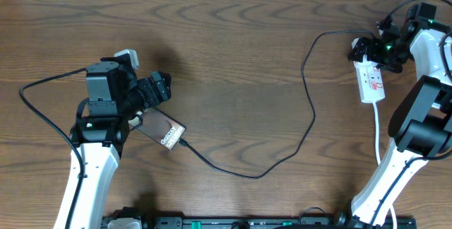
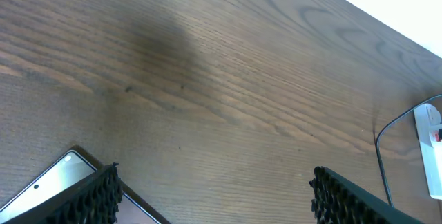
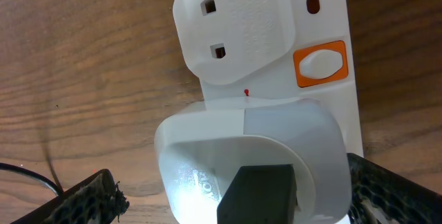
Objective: Plug charger to phone and switch on socket
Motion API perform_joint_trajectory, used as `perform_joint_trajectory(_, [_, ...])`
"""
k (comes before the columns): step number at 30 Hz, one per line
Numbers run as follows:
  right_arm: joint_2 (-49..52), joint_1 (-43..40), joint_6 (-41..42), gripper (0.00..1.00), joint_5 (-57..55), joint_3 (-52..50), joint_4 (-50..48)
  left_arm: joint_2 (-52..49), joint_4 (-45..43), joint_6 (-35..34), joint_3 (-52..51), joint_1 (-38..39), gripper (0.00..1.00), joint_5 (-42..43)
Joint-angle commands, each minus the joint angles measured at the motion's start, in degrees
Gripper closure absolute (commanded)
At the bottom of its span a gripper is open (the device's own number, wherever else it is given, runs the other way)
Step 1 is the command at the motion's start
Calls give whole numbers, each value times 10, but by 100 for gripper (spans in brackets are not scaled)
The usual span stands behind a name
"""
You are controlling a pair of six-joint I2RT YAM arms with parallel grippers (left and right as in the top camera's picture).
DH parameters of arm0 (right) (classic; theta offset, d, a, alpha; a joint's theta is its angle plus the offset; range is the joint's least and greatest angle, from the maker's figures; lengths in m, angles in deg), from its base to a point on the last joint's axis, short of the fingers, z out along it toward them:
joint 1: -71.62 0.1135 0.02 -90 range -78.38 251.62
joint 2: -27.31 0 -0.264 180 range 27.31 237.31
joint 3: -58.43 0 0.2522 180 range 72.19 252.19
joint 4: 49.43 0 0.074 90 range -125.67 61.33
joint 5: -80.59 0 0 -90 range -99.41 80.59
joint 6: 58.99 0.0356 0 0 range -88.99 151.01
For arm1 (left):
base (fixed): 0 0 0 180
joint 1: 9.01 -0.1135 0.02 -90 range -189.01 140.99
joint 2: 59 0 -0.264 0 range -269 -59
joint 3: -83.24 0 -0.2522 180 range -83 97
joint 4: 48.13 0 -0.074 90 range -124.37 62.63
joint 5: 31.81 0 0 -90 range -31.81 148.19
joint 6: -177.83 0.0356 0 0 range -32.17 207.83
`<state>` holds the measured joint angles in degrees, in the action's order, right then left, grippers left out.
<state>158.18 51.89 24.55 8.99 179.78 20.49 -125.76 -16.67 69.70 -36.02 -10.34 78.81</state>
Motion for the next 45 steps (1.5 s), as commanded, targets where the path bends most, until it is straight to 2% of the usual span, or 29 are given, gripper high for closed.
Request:
perform_joint_trajectory(1, [7,11,7,1,33,-15,13,-3,2,7,8,2,14,-8])
perform_joint_trajectory(11, [7,13,7,1,73,-15,21,-3,3,7,8,2,14,-8])
perform_joint_trajectory(45, [7,46,31,1,107,-34,21,-3,3,16,8,1,14,-8])
